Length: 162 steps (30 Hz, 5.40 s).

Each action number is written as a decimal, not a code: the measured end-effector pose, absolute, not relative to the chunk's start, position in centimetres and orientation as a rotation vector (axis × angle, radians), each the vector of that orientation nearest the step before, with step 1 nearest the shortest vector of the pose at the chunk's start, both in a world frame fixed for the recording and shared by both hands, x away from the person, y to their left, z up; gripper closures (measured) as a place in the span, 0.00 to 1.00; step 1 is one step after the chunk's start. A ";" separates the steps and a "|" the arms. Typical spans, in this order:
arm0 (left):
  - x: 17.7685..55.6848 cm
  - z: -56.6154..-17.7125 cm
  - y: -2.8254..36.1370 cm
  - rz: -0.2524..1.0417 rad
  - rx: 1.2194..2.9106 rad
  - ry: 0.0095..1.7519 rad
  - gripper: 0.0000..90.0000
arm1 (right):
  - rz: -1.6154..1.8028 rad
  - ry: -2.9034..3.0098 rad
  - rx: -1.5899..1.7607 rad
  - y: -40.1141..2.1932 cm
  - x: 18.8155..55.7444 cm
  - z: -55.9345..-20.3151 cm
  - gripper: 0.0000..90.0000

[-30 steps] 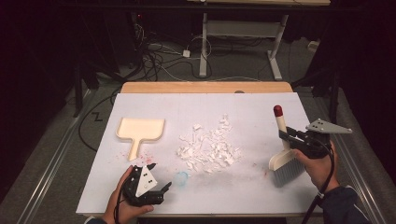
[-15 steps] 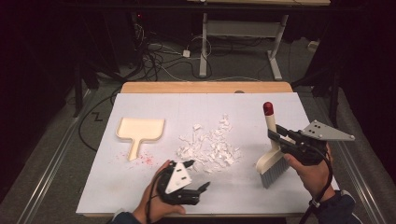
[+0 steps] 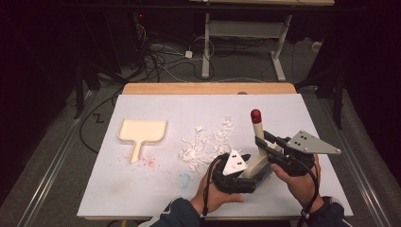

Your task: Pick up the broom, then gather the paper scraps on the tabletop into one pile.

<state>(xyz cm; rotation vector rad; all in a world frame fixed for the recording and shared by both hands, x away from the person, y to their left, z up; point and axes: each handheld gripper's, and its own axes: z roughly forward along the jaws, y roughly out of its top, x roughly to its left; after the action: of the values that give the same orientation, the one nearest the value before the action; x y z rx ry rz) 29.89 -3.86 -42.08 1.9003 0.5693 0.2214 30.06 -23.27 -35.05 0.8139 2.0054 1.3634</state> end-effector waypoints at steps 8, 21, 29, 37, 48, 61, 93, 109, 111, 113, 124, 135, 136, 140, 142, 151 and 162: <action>30.8 -42.3 -2.6 0.201 1.901 0.579 0.71 | 1.386 1.982 0.806 -23.1 29.3 -34.8 0.79; 31.3 -40.9 3.3 0.148 2.041 0.404 0.72 | 1.429 2.229 0.509 -24.4 29.7 -34.6 0.51; 30.3 -41.0 4.3 0.068 2.083 0.257 0.72 | 1.299 2.609 0.319 -22.3 31.5 -38.3 0.42; 30.5 -41.1 4.3 0.005 2.066 0.214 0.71 | 1.351 2.728 0.213 -21.3 31.7 -40.2 0.60; 29.7 -40.3 5.5 0.265 2.080 0.265 0.30 | 1.342 2.760 0.199 -21.2 31.4 -40.2 0.76; 28.6 -42.7 14.1 0.662 2.066 0.556 0.20 | 1.338 2.566 0.527 -24.2 32.9 -37.6 0.76; 26.5 -47.6 19.6 0.723 2.157 0.789 0.21 | 0.961 2.255 0.798 -27.4 38.7 -38.1 0.76; 26.3 -47.6 19.4 0.720 2.173 0.774 0.21 | 0.626 2.232 0.769 -21.9 46.9 -41.5 0.76; 26.3 -47.7 19.4 0.715 2.171 0.776 0.21 | 0.580 2.209 0.749 -21.1 47.5 -42.2 0.76; 26.3 -47.7 19.5 0.710 2.165 0.779 0.21 | 0.585 2.201 0.758 -20.3 47.8 -42.7 0.76; 26.5 -47.6 19.5 0.688 2.150 0.782 0.21 | 0.719 2.284 0.663 -17.0 46.5 -43.8 0.76; 26.4 -47.5 19.4 0.689 2.156 0.765 0.21 | 0.876 2.466 0.355 -16.1 39.4 -43.1 0.76; 26.4 -47.5 19.4 0.689 2.159 0.765 0.21 | 0.876 2.466 0.355 -16.1 39.4 -43.1 0.76; 26.3 -47.5 19.3 0.687 2.161 0.765 0.21 | 0.916 2.462 0.325 -17.0 37.5 -42.2 0.76; 26.3 -47.4 19.2 0.688 2.162 0.766 0.21 | 0.942 2.442 0.334 -17.5 37.0 -41.6 0.76; 26.3 -47.4 19.2 0.688 2.166 0.767 0.21 | 1.005 2.350 0.446 -20.4 36.7 -39.1 0.76; 26.3 -47.4 19.3 0.686 2.159 0.773 0.21 | 0.972 2.289 0.551 -21.6 38.3 -38.9 0.76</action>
<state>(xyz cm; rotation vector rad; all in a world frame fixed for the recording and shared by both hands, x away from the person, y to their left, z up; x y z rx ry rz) 26.25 19.32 -47.37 2.1589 0.7725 0.6858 38.29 -21.60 -38.90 0.5510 2.2894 0.9717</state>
